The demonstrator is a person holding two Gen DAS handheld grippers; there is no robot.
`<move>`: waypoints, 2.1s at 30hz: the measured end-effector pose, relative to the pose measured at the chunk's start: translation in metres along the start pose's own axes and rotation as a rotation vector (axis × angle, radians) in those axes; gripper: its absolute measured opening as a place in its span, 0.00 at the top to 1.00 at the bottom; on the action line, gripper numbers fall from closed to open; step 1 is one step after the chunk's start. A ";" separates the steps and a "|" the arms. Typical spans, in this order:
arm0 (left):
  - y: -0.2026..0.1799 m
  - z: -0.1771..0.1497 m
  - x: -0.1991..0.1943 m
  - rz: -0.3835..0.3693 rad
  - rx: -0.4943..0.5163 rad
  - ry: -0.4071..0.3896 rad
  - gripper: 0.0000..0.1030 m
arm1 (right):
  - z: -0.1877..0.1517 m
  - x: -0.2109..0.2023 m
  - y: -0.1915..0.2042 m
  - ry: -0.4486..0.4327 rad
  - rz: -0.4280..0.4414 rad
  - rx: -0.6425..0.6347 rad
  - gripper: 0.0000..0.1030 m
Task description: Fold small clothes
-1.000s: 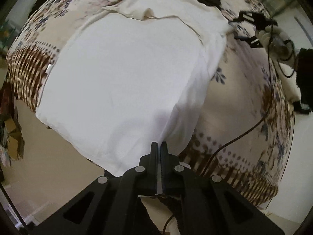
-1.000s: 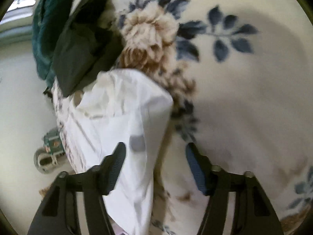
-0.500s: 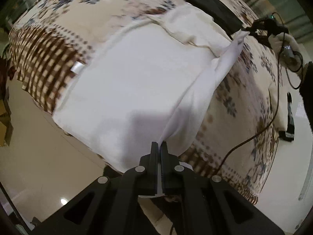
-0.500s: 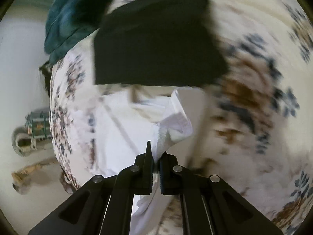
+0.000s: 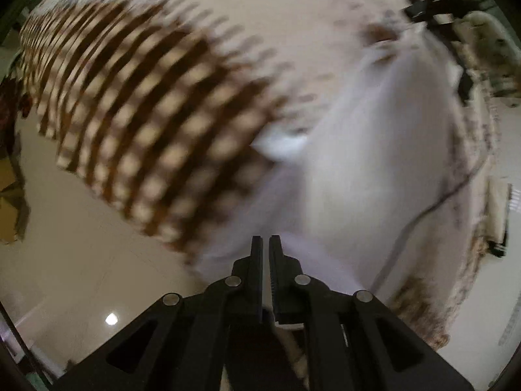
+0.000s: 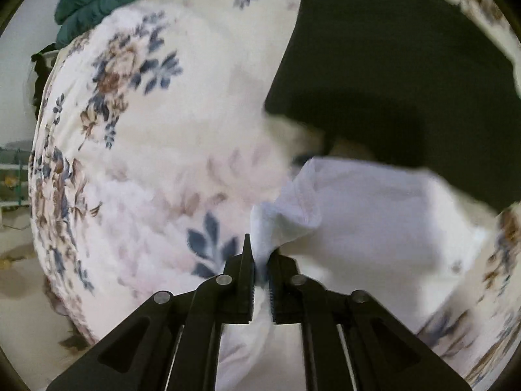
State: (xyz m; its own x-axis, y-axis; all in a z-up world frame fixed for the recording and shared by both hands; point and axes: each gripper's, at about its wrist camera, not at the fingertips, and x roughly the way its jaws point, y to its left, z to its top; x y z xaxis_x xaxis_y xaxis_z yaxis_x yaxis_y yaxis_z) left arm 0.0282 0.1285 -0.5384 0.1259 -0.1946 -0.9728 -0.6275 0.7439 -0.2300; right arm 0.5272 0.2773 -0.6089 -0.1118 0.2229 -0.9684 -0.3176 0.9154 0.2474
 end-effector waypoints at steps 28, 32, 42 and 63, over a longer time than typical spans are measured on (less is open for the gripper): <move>0.055 -0.008 -0.020 0.263 -0.088 -0.020 0.50 | -0.314 -0.026 -0.124 0.166 0.041 0.172 0.48; 0.022 -0.001 -0.039 0.023 -0.066 -0.020 0.48 | -0.336 -0.022 -0.129 0.188 0.060 0.202 0.48; -0.042 0.003 0.014 0.179 0.096 -0.009 0.48 | -0.384 -0.010 -0.158 0.217 0.021 0.273 0.48; 0.007 0.039 -0.014 -0.017 0.030 -0.046 1.00 | -0.471 0.015 -0.135 0.314 0.179 0.265 0.98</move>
State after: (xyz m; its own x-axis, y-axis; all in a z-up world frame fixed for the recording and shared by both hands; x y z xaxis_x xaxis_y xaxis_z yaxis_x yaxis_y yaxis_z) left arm 0.0523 0.1611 -0.5276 0.1719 -0.1778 -0.9689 -0.6021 0.7595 -0.2462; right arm 0.1254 -0.0010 -0.6426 -0.4366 0.3102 -0.8445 -0.0195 0.9352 0.3537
